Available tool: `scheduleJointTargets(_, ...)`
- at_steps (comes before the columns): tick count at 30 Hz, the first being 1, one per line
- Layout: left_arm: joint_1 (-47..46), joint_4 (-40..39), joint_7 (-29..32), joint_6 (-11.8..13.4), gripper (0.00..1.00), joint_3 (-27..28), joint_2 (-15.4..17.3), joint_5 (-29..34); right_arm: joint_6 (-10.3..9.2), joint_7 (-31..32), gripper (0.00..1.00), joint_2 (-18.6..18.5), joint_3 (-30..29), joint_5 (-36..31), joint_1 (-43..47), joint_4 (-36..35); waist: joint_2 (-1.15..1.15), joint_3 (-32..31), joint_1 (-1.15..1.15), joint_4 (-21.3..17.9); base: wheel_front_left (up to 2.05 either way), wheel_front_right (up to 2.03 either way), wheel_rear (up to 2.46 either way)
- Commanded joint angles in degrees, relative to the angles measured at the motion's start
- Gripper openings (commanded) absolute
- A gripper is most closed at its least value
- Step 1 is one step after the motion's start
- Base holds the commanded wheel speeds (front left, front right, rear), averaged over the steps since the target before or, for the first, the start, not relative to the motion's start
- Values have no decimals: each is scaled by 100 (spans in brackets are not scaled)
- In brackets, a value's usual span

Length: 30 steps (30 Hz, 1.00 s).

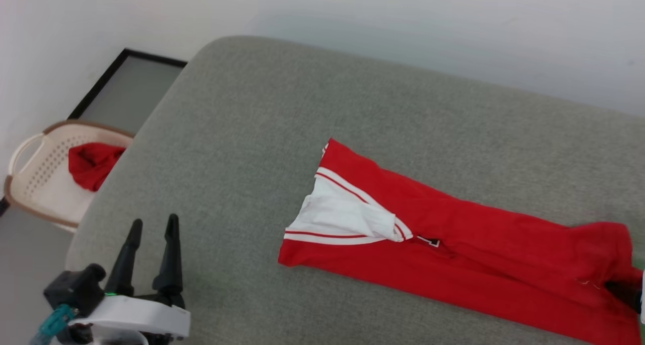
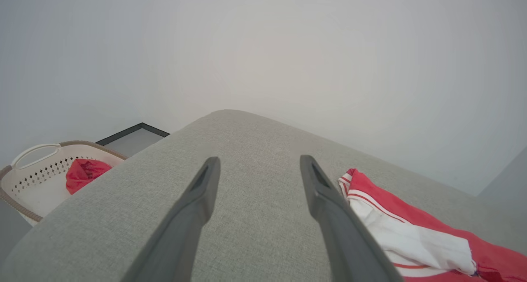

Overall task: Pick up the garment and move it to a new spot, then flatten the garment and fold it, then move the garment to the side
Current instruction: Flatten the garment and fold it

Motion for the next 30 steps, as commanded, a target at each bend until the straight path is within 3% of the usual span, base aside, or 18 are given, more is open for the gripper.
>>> scheduleJointTargets(1,-61,14,0,-51,100,83,-98,147,-7,47,100,51,-32,12,-78,65,0,158,0,139,0,0,0)
scheduleJointTargets(6,-118,48,-1,-126,100,319,-414,433,-5,286,100,224,39,132,-185,349,0,260,0,210,0,0,0)
scheduleJointTargets(12,-152,49,-1,-134,100,263,-511,457,1,627,100,388,248,308,-260,754,0,303,0,272,0,0,0)
scheduleJointTargets(13,-158,31,-1,-134,100,260,-505,447,11,728,75,425,323,339,-245,795,0,297,0,276,0,0,0)
scheduleJointTargets(14,-152,22,0,-134,100,259,-508,421,15,779,1,460,365,387,-230,801,0,291,0,278,0,0,0)
scheduleJointTargets(30,28,47,0,-136,100,228,-383,303,-15,292,0,-273,141,102,-498,1056,0,67,0,28,0,0,0)
